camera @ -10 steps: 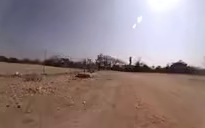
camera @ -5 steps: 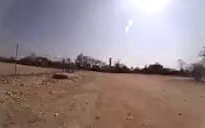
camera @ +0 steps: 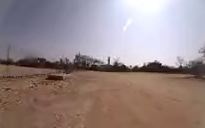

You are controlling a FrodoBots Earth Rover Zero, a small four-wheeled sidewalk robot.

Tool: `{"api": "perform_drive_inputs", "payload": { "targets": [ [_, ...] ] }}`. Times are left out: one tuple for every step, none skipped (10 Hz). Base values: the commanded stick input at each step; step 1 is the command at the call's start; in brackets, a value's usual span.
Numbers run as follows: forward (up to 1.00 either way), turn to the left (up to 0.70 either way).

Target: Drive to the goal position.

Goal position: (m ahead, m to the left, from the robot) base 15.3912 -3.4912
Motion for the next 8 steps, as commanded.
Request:
{"api": "perform_drive_inputs", "payload": {
  "targets": [
    [1.00,0.00],
    [1.00,0.00],
    [1.00,0.00],
    [1.00,0.00],
    [1.00,0.00],
    [1.00,0.00],
    [1.00,0.00],
    [1.00,0.00]
  ]
}}
